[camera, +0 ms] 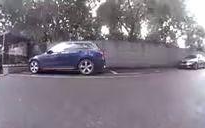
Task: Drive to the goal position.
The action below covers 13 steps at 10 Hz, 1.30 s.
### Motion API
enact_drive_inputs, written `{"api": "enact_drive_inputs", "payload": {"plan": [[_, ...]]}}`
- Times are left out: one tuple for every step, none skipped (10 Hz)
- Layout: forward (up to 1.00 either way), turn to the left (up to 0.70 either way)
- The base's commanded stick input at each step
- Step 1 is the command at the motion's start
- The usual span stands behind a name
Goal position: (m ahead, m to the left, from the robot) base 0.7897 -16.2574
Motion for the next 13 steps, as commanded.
{"api": "enact_drive_inputs", "payload": {"plan": [[0.45,-0.27],[0.45,-0.27],[0.45,-0.27],[0.45,-0.27],[0.45,-0.27],[0.45,-0.27],[0.45,-0.27],[0.45,-0.26],[0.45,-0.26],[0.45,-0.26],[0.45,-0.26],[0.45,-0.26],[0.45,-0.26]]}}
